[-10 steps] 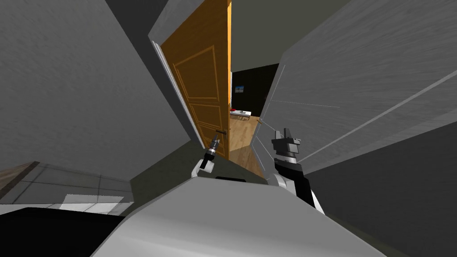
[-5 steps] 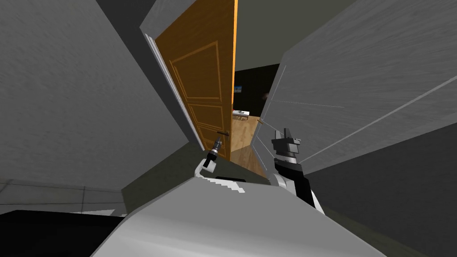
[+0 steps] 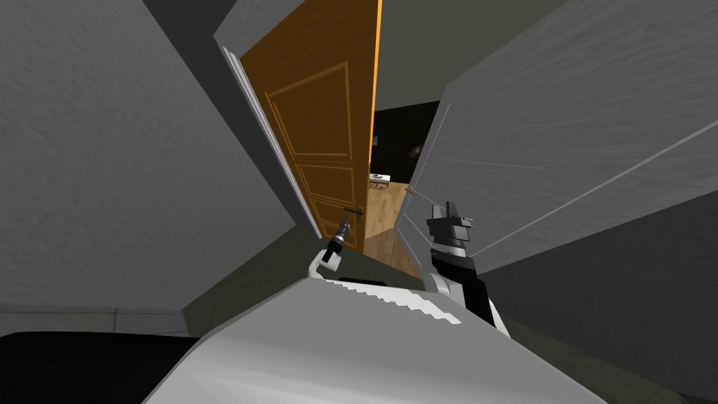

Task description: Push the door open

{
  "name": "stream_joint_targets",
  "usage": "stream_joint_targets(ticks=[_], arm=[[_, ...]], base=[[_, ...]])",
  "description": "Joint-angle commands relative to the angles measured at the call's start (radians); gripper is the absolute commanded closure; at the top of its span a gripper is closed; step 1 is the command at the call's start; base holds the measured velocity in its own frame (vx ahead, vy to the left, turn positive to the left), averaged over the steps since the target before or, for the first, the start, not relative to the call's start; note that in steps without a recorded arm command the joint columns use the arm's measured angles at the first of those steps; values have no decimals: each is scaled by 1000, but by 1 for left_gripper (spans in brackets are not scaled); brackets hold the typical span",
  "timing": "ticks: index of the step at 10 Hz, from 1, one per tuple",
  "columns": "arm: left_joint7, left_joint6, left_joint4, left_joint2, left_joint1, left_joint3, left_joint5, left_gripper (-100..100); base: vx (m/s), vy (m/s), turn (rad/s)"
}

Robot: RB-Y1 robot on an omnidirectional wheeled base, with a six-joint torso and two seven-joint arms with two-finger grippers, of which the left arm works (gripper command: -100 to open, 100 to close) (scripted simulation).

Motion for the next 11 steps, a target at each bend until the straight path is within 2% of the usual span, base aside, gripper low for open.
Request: stream_joint_targets(ticks=[1, 4, 5, 11], arm=[[0, 10, 31, -2, -16, -9, -1, -100], [0, 28, 82, -6, -42, -24, -3, -100], [1, 24, 69, -3, -36, -21, -2, -100], [-9, 5, 123, -14, -65, 1, 4, -100]], base=[[20, 113, -63], [21, 127, -75], [11, 51, -19], [173, -44, -25]])
